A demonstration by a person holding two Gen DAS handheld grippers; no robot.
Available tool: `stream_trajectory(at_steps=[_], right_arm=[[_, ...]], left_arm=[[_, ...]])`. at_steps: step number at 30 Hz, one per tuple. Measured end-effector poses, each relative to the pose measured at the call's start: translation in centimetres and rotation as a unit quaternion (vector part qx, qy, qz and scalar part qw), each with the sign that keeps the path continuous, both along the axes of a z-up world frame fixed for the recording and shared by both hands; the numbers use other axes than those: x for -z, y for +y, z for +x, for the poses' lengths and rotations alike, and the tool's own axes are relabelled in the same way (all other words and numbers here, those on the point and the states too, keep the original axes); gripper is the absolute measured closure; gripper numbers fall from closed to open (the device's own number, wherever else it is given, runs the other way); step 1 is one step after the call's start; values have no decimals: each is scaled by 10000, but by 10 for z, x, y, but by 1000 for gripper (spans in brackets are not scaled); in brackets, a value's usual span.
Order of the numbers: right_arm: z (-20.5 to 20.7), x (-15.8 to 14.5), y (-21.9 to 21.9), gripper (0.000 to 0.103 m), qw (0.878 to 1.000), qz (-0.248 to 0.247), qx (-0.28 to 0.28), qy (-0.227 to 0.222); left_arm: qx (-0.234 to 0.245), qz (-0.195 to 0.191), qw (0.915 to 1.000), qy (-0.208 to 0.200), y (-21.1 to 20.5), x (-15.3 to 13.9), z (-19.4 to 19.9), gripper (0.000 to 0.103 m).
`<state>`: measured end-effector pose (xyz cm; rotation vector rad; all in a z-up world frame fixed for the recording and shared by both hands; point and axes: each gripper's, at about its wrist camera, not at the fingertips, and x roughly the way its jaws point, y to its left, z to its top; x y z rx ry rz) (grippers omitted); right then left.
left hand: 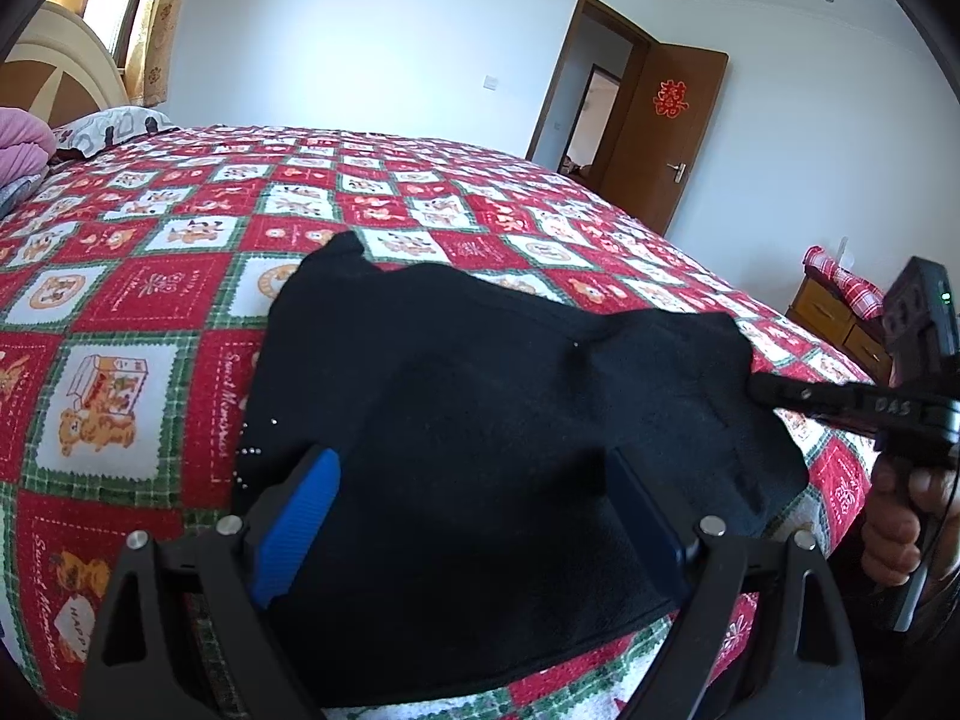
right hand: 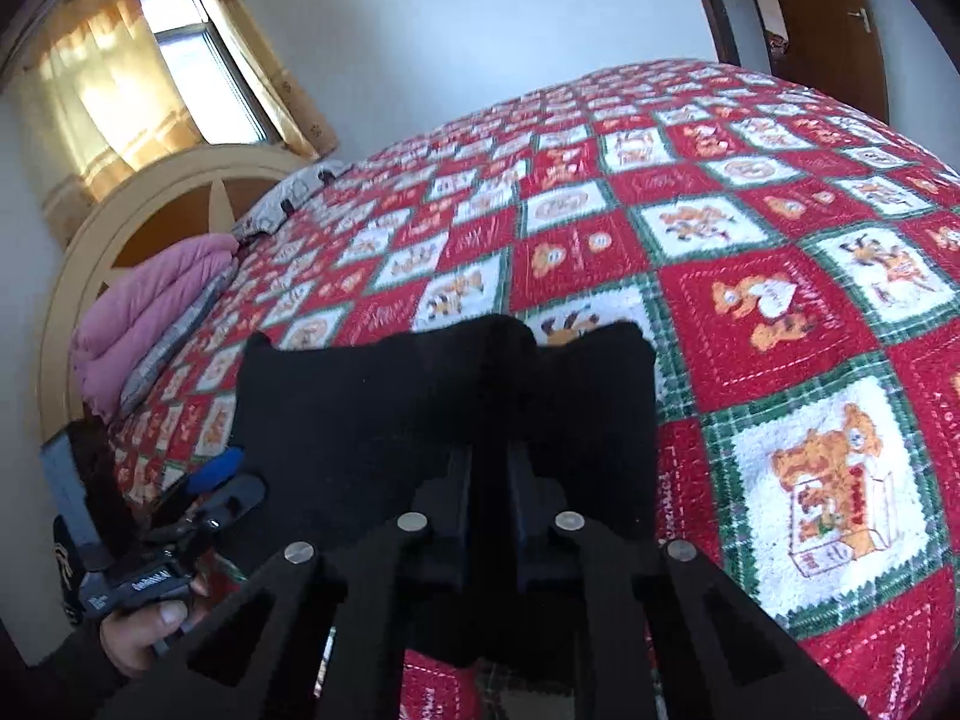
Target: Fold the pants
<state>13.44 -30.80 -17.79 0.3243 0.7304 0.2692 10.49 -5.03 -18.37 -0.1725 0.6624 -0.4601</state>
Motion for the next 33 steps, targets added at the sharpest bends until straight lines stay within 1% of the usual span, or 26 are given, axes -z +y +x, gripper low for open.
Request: stream_trajectory(at_steps=[4,8,10,12,15,17,18,19,20,22,23,25,26,27,28,29,30,32,33], right_arm=[[-19,-19,-5,95,9994,46,60,-326],[-35,-29,-9,95,9987,-119,150,-470],[-37,-27,-15,95,9987,-174,257,-392],[-32,-18,-25,95,9986,-158,441,-231],[-14,9,-33,94,9987,-153,457,188],[-10,20,-40,90,9981,53,546,280],[-10,19,-42,86,9981,92,535,278],[-11,15,-43,73,9981,48,565,254],[-14,12,-43,63,9976,-36,653,225],[-24,2,-42,62,9952,-274,939,50],[-30,-5,-39,62,9941,-400,1004,-108],[-41,-20,-28,62,9933,-539,897,-490],[-46,-27,-19,62,9937,-555,701,-670],[-49,-31,-7,61,9947,-561,432,-745],[-49,-30,3,61,9955,-584,209,-719],[-48,-25,16,61,9960,-639,-75,-615],[-47,-18,26,61,9959,-723,-240,-484],[-37,5,38,61,9941,-1030,-349,-44],[-32,16,39,61,9931,-1093,-389,163]], left_arm=[[-3,-47,10000,-5,3,-2,0,10],[25,-58,10000,-43,2,-3,-1,10],[50,-57,10000,-30,1,-2,-1,10],[99,-29,9999,-39,-2,-1,-2,9],[159,104,9998,-58,-7,0,-2,6],[176,224,9996,-93,-10,1,-4,5],[179,282,9994,-106,-11,1,-4,4],[175,299,9993,-104,-11,2,-4,4],[169,305,9993,-102,-10,2,-4,4],[168,273,9994,-98,-9,2,-3,3],[165,265,9995,-96,-9,3,-3,3],[165,278,9994,-100,-9,3,-3,3],[167,297,9994,-105,-9,3,-3,3],[172,323,9993,-110,-9,3,-3,3],[176,332,9992,-111,-9,3,-3,3],[179,335,9992,-111,-8,4,-3,3],[182,340,9992,-114,-8,4,-3,2],[199,342,9991,-127,-9,4,-3,2],[216,351,9991,-136,-9,4,-4,2]])
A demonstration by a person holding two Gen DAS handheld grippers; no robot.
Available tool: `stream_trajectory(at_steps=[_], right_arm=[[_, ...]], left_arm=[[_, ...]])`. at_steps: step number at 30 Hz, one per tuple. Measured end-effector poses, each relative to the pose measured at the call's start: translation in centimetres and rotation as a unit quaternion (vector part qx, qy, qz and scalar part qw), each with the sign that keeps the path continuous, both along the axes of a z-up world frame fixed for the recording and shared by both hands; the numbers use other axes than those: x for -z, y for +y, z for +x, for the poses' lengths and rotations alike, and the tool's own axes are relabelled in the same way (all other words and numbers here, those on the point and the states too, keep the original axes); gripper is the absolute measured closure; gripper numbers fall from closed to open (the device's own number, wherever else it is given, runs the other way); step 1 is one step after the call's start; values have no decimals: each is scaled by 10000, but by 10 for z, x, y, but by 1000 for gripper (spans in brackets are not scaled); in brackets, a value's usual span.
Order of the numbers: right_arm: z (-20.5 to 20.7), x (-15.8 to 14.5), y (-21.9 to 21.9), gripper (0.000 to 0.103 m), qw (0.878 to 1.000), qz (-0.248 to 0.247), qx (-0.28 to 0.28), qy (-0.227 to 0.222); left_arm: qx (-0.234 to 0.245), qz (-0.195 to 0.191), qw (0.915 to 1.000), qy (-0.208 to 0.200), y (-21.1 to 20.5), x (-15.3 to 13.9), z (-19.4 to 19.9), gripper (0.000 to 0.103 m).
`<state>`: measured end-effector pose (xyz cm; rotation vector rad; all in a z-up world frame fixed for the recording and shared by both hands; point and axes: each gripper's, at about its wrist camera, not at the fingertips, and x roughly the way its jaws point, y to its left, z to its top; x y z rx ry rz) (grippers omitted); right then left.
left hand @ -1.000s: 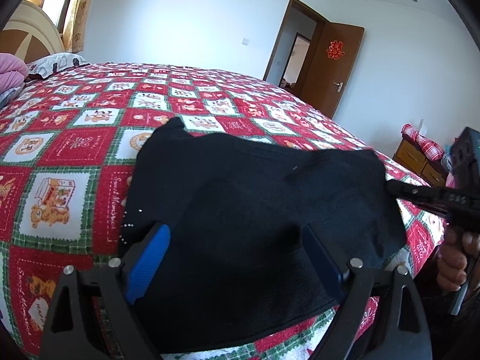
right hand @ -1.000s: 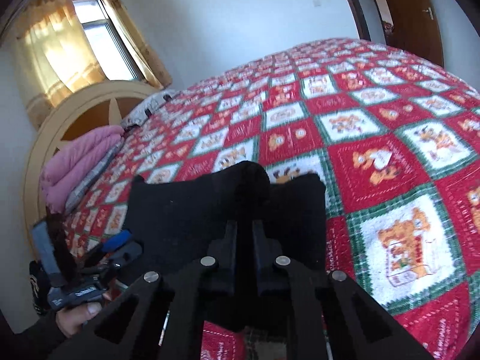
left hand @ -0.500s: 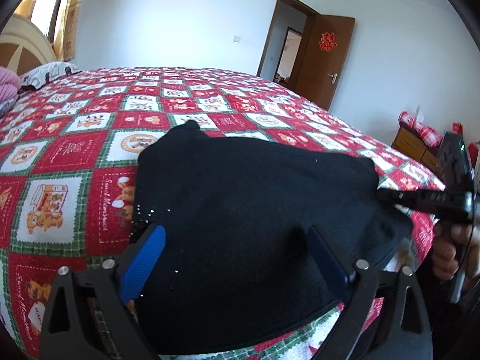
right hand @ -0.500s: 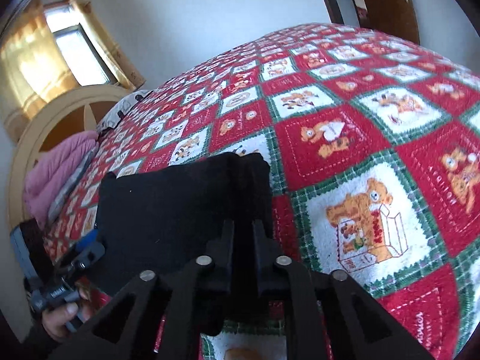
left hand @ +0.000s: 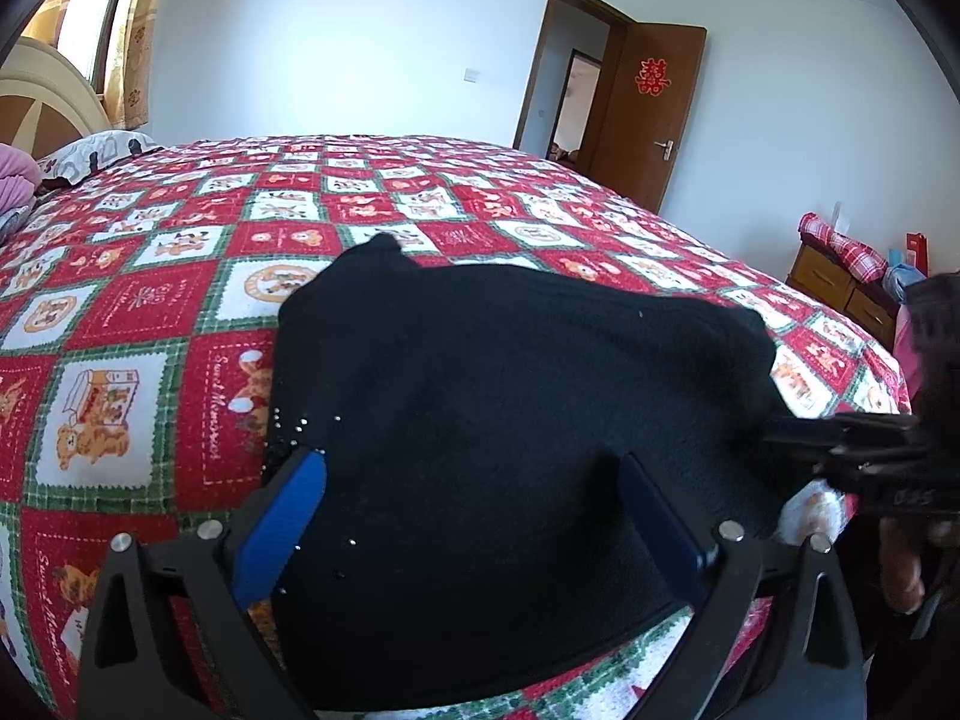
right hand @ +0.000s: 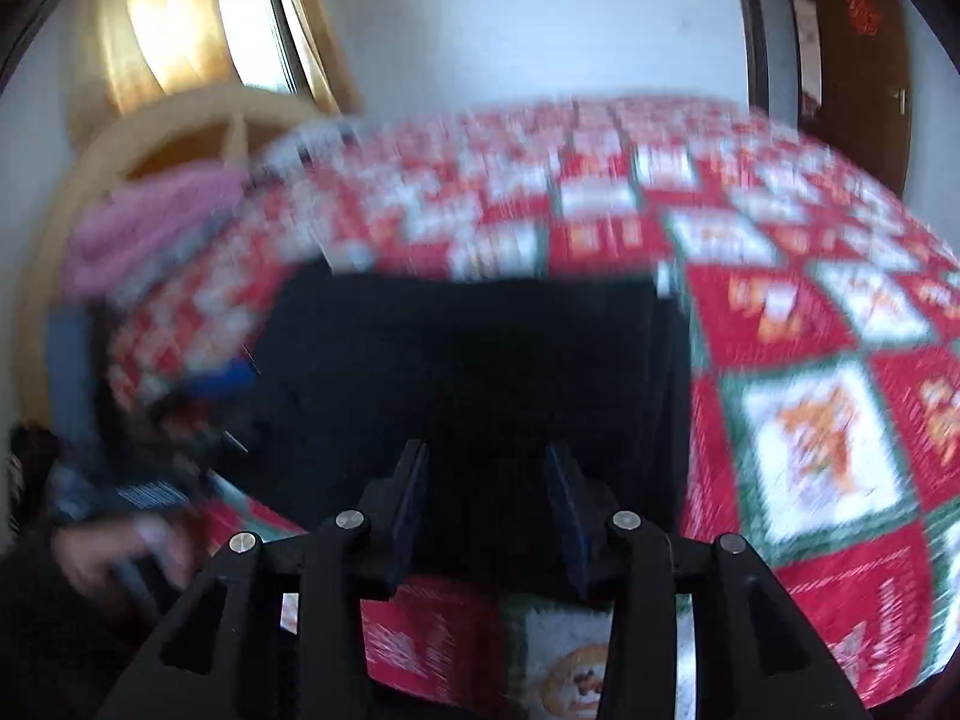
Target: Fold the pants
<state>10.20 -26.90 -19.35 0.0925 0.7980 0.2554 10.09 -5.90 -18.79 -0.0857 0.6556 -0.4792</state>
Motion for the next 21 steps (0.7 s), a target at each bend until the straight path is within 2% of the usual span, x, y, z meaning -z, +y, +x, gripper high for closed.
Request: stream_trajectory(at_steps=[2,5,8,11,13,16,18,19,21], right_arm=[[1,4,-4,61,10000,45,-59,13],[2,-2,-11,61,9996,278,-9,64],[4,-17,-7,61,9994,323,84,-95],[13,-42,18,61,9974,544,-315,-359],[32,-47,38,61,9927,898,-753,-269],[67,-36,65,57,9878,1085,-1120,-50],[98,-14,74,57,9910,965,-874,324],[109,-2,71,57,9902,1056,-721,554],[112,2,61,57,9848,1490,-691,570]], left_arm=[[-1,51,10000,-21,-1,0,-1,2],[-87,48,9999,27,4,-3,-4,2],[-224,14,9997,72,15,0,-9,2],[-436,-15,9988,220,28,8,-7,2],[-471,-185,9984,247,36,11,-5,1],[-441,-59,9988,199,32,12,-5,0],[-409,51,9991,137,29,13,-6,0],[-392,54,9991,119,30,13,-6,0],[-370,-8,9992,123,33,13,-5,0]])
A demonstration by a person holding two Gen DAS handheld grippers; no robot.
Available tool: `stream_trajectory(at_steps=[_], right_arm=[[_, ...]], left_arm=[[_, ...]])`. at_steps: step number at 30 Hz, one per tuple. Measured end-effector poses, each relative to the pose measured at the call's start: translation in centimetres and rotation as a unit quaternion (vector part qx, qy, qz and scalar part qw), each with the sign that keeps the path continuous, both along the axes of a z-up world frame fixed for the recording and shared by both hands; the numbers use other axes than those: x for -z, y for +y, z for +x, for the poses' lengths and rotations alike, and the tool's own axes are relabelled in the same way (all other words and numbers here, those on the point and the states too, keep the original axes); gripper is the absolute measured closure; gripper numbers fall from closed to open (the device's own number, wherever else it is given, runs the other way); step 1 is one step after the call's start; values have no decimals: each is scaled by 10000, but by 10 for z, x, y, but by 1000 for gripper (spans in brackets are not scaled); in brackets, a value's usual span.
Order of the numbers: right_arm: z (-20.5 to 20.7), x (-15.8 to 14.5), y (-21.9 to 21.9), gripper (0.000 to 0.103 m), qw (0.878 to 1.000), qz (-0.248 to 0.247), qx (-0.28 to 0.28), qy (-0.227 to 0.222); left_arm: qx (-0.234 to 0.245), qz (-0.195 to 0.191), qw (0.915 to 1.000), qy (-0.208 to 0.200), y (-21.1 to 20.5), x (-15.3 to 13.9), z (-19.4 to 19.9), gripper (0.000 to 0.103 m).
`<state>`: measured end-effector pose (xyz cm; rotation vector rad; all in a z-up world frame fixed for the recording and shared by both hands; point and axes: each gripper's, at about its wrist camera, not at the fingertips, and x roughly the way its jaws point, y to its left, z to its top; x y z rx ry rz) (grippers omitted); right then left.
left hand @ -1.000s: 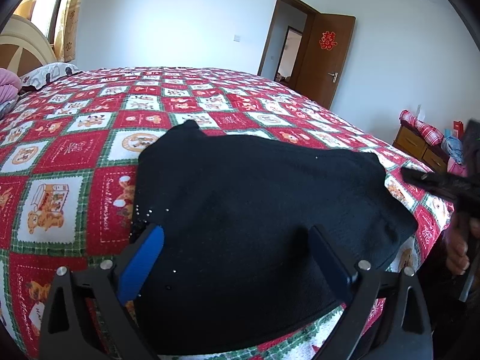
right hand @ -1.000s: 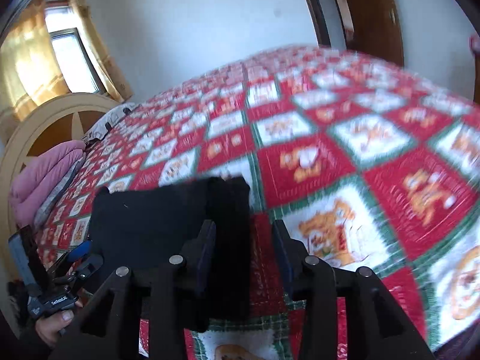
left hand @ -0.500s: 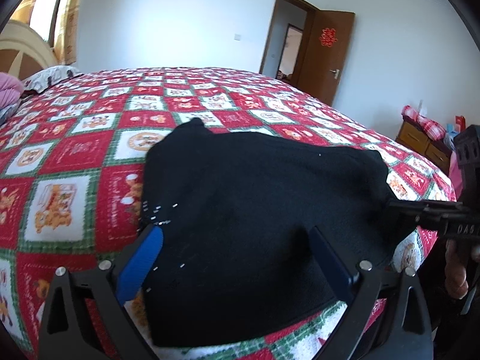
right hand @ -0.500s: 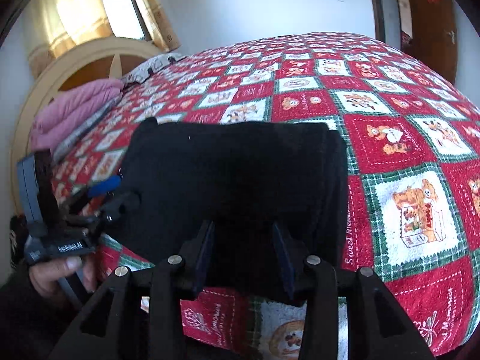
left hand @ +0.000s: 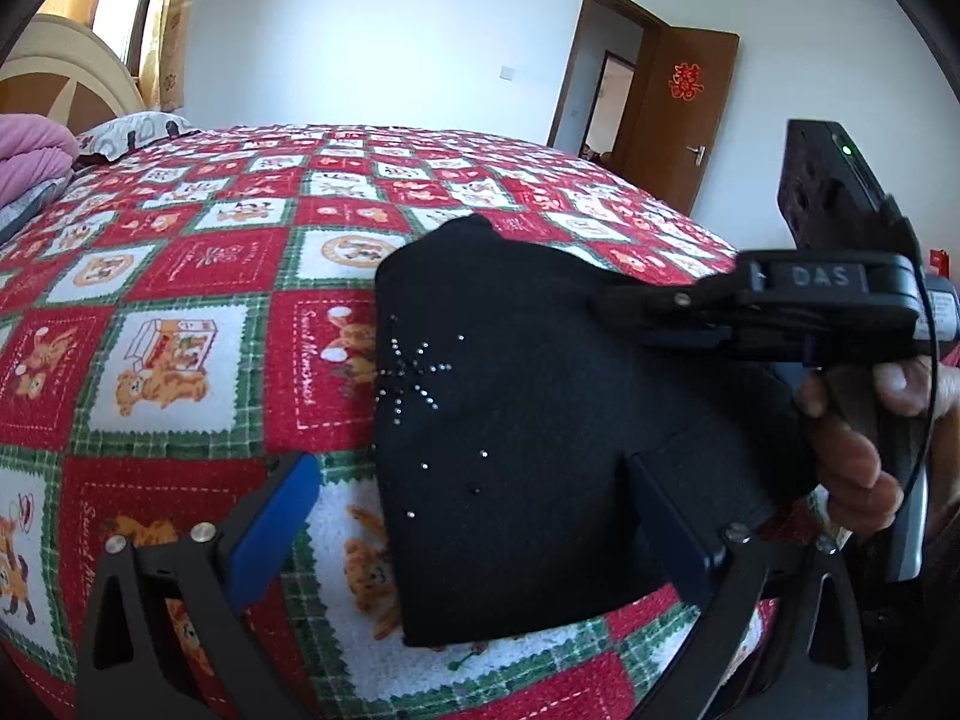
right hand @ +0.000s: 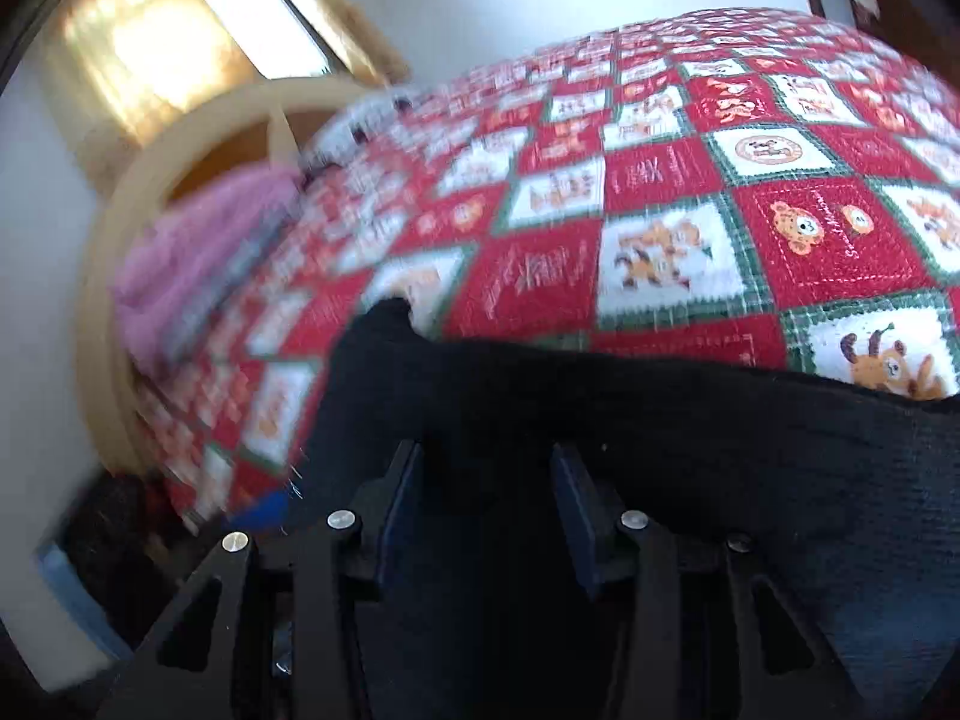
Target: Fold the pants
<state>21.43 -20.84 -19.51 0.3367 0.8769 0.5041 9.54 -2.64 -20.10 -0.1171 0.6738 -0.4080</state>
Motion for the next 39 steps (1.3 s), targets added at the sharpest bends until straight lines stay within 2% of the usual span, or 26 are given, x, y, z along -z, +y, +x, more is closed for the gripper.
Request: stream_trajectory(at_steps=[4,6,11,15,18,23,31,34,39], right_arm=[[-19,-11,-4,57,9995,-311,-24,-100],[-38,-20,-21,54,9992,-304,84,-230],[-77,-33,-91,49,9941,-346,889,-514],[-89,-20,-142,48,9868,-413,1539,-283],[-91,3,-170,48,9837,-13,1798,42],[-93,5,-170,48,9856,59,1683,-162],[-81,16,-149,48,9903,338,1339,-122],[-82,17,-144,47,9912,231,1294,-162],[-78,23,-147,47,9901,382,1347,-33]], left_arm=[[9,-35,10000,24,0,-2,2,0],[25,-140,9999,82,3,-3,5,0],[-5,-373,9991,190,7,-6,13,0],[80,-279,9994,199,-1,-7,19,0],[130,-136,9997,181,-7,-6,22,0],[133,-56,9998,165,-12,-4,27,0],[234,-90,9993,272,-20,-6,35,0],[295,-48,9992,274,-21,-5,36,0],[338,-70,9989,309,-21,-5,37,1]])
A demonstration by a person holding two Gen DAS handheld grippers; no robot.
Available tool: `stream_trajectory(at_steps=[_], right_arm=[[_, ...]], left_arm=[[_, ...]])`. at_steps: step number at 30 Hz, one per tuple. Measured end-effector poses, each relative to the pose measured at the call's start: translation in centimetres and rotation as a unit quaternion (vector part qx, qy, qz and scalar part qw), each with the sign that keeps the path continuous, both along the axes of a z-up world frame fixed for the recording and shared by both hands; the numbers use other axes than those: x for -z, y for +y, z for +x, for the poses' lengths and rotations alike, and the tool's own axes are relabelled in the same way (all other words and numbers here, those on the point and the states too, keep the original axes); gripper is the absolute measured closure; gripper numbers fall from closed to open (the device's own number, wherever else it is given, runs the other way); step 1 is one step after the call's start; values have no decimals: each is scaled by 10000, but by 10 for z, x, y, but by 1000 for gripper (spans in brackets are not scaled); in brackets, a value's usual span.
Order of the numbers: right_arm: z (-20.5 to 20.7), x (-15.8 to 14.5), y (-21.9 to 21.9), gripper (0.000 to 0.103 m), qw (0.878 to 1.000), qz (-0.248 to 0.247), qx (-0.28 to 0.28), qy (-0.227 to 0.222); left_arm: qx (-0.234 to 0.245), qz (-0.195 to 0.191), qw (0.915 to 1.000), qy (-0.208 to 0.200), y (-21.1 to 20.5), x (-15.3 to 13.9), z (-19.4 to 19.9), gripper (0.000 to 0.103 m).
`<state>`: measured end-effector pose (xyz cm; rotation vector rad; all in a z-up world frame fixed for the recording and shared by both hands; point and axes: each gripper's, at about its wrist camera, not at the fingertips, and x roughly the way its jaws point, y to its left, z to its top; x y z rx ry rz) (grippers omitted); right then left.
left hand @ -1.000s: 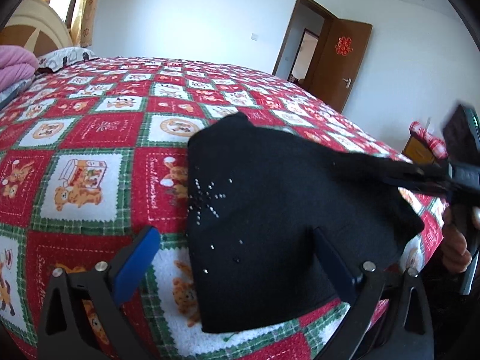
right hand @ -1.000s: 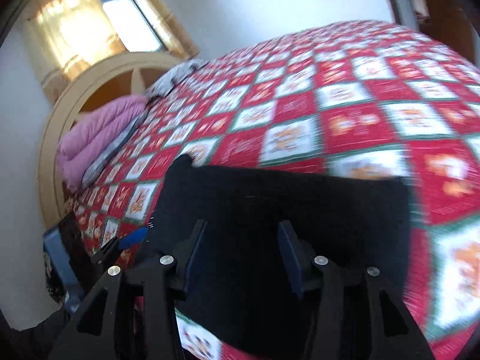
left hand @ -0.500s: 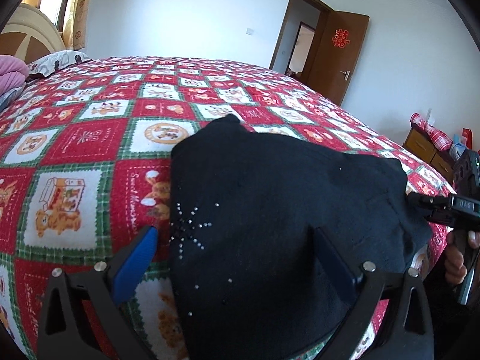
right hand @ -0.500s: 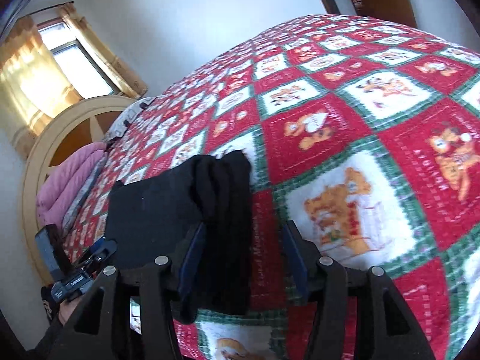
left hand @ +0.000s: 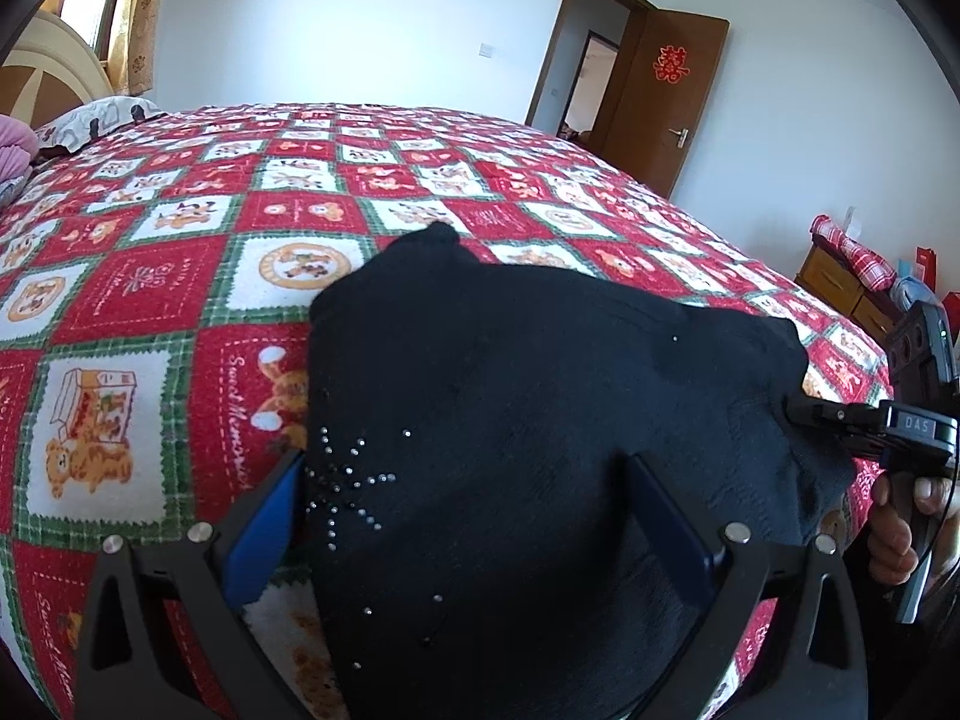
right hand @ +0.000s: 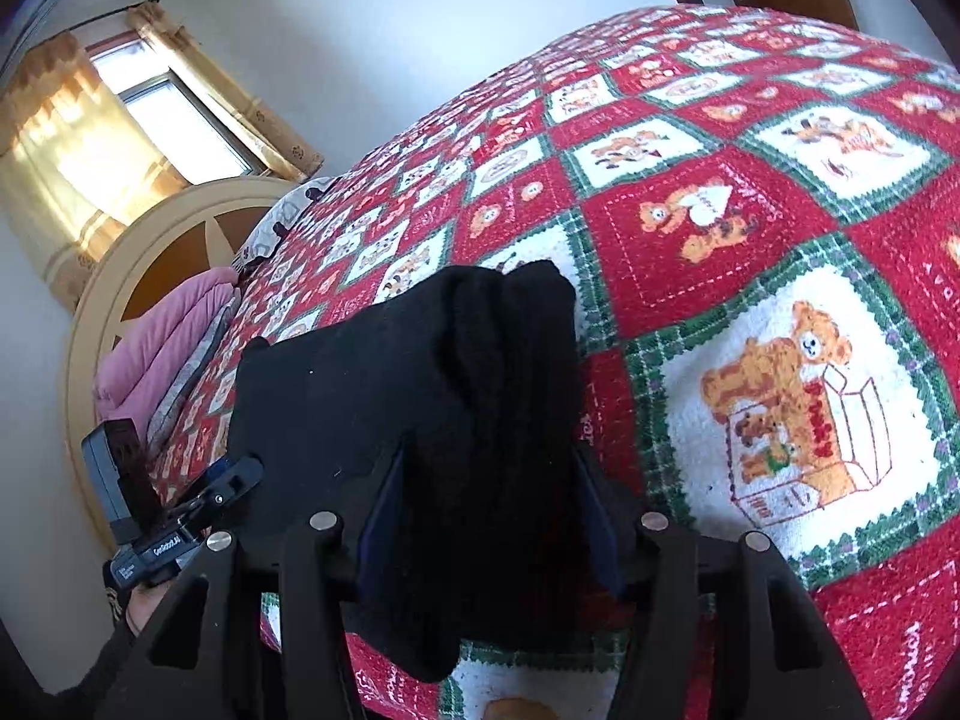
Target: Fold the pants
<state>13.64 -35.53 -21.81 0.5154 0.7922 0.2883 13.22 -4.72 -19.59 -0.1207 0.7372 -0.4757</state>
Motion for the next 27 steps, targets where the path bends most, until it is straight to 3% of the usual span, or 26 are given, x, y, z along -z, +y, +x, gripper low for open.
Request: stream_trajectory(at_steps=[2,3,4,5,7,9,13,18,21,27], right_arm=[[0,0,1,48,10000,-9,20,-5],[-1,-1,2,49,10000,-27,25,-34],[-2,-3,5,57,9999,-53,28,-86],[-4,-5,7,62,9999,-68,0,-150],[-5,-7,12,69,9997,-18,-148,-207],[-6,-8,16,71,9995,-165,-181,-207],[-11,-12,12,74,9994,-67,-195,-290],[-25,-30,25,75,9964,-440,-275,-665],[-30,-39,34,75,9936,-676,-323,-843],[-31,-59,49,76,9909,-660,-436,-1088]], left_arm=[[-21,-46,10000,0,1,-2,-2,10],[-31,-106,9999,-3,3,-4,-3,22],[16,-208,9998,12,4,-5,-5,29],[94,-289,9995,51,3,-6,-5,43],[166,-263,9995,74,0,-5,-6,47],[216,-335,9992,77,1,-5,-6,62],[179,-545,9984,19,7,-9,-11,71],[136,-724,9972,-86,15,-17,-15,87],[132,-811,9966,-77,20,-18,-14,89],[-26,-1001,9948,-175,37,-26,-14,90]])
